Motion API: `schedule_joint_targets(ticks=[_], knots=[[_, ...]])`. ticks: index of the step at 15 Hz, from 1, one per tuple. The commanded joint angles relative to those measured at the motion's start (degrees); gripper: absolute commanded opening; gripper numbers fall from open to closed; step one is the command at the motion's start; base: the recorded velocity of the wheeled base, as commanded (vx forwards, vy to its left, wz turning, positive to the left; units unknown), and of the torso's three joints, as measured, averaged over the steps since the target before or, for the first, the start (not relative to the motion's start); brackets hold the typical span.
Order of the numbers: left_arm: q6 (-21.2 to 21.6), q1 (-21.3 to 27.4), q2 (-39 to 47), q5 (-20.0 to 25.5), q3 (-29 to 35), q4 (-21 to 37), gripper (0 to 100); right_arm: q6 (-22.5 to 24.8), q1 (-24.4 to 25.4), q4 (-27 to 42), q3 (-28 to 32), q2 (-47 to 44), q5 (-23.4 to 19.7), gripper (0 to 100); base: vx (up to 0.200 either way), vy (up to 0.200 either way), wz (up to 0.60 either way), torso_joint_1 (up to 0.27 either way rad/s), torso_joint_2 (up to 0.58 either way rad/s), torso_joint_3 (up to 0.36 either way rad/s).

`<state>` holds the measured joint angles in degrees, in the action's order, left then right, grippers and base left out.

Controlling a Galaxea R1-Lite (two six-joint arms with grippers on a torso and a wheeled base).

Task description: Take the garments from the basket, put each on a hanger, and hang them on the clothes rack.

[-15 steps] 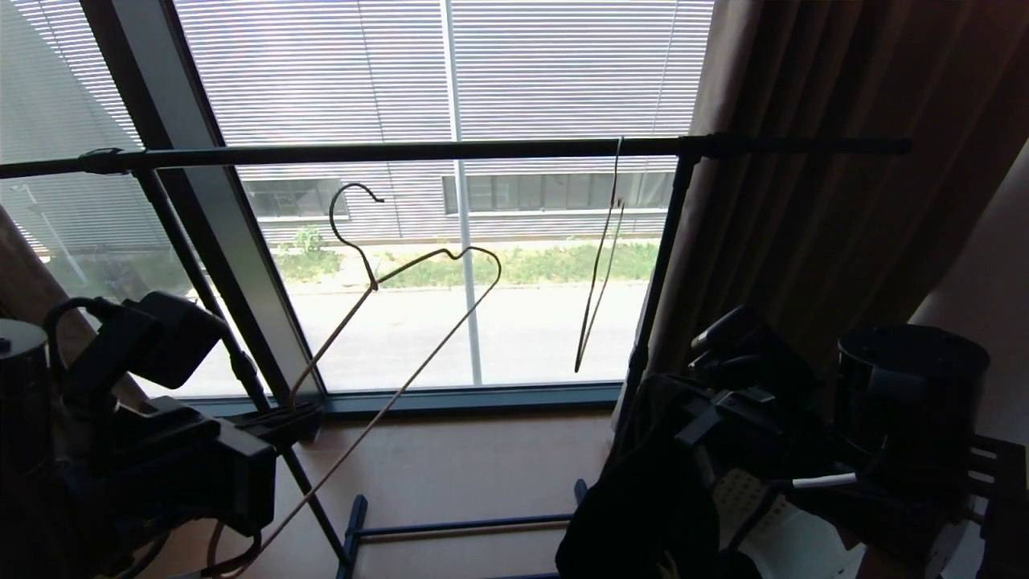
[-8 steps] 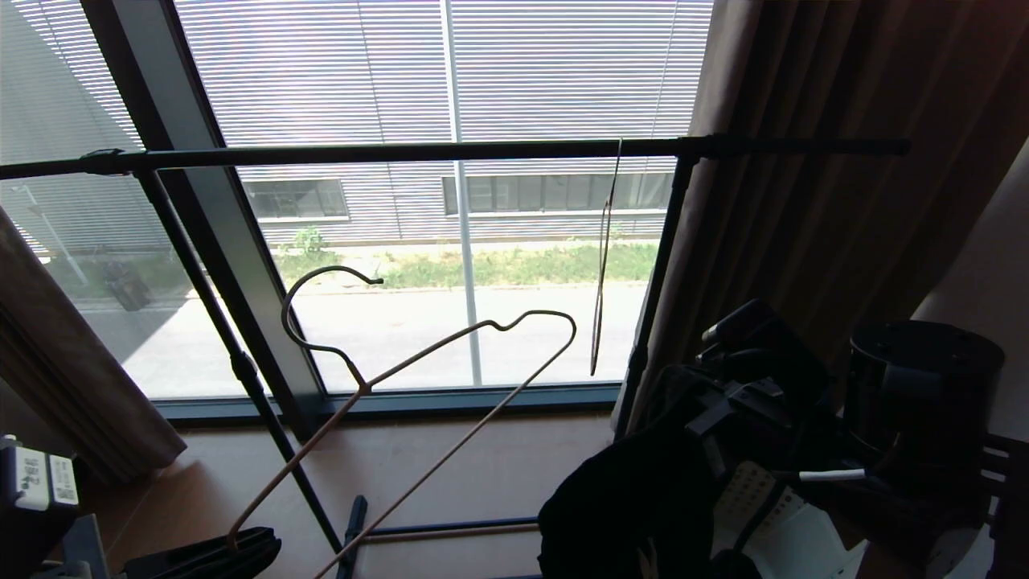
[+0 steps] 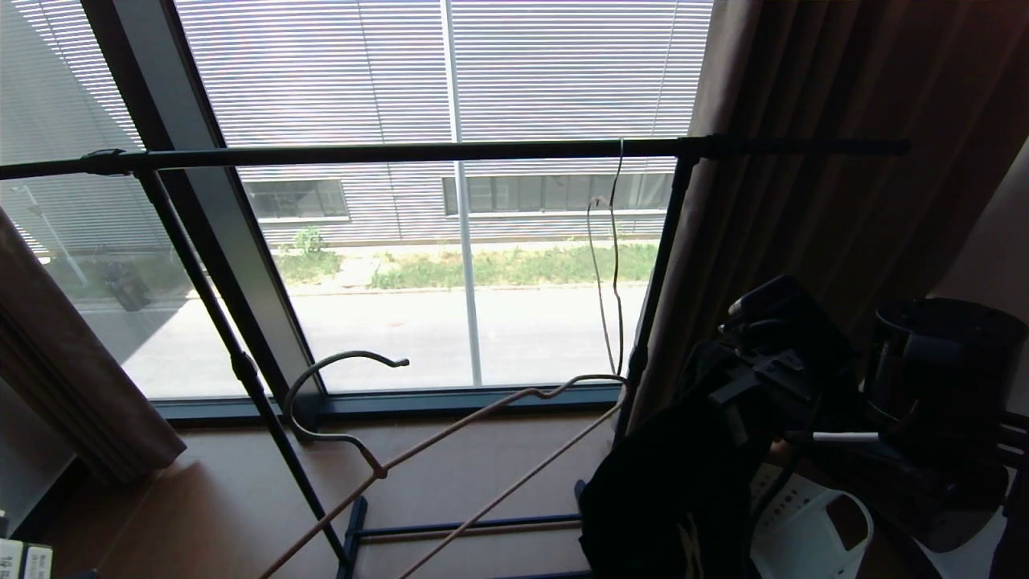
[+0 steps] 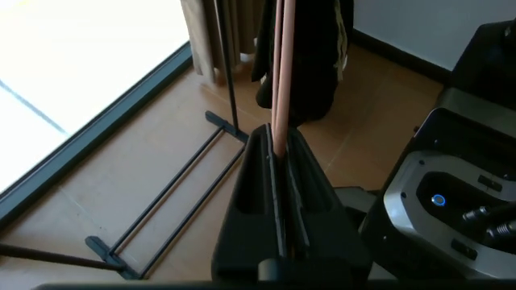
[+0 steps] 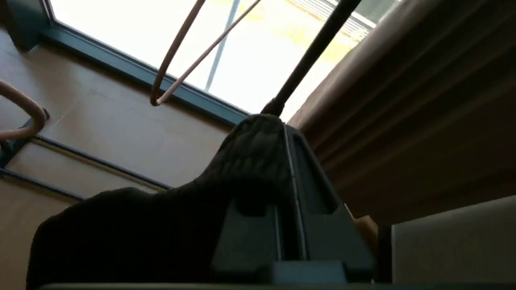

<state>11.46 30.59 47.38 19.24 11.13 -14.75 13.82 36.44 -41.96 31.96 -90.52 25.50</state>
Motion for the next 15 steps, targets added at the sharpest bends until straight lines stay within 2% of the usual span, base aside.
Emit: schedule_joint_targets(ticks=[1,5,6,12,15], knots=[[0.4,0.3,2.4,0.5,0.1,-0.1,0,0.2,-0.6,0.1,1.0,-0.2,0.5,0,0.000,0.000,0.00,0.000,0.00,0.000],[2.1,3.4,9.2,0.5,-1.3,-5.6,0,0.5,-1.4,0.2,1.1,0.3,1.7,0,0.000,0.000,0.00,0.000,0.00,0.000],[2.3,3.9,12.5,0.5,-1.8,-8.9,0,0.5,-1.4,0.3,1.0,0.8,2.6,0,0.000,0.000,0.00,0.000,0.00,0.000],[4.4,3.9,20.2,0.5,-2.3,-16.4,0,0.5,-1.2,0.3,0.8,0.7,3.5,0,0.000,0.000,0.00,0.000,0.00,0.000],[5.0,3.9,27.0,0.6,-3.0,-24.0,0,0.6,-0.8,0.4,0.9,0.5,3.6,0,0.000,0.000,0.00,0.000,0.00,0.000]])
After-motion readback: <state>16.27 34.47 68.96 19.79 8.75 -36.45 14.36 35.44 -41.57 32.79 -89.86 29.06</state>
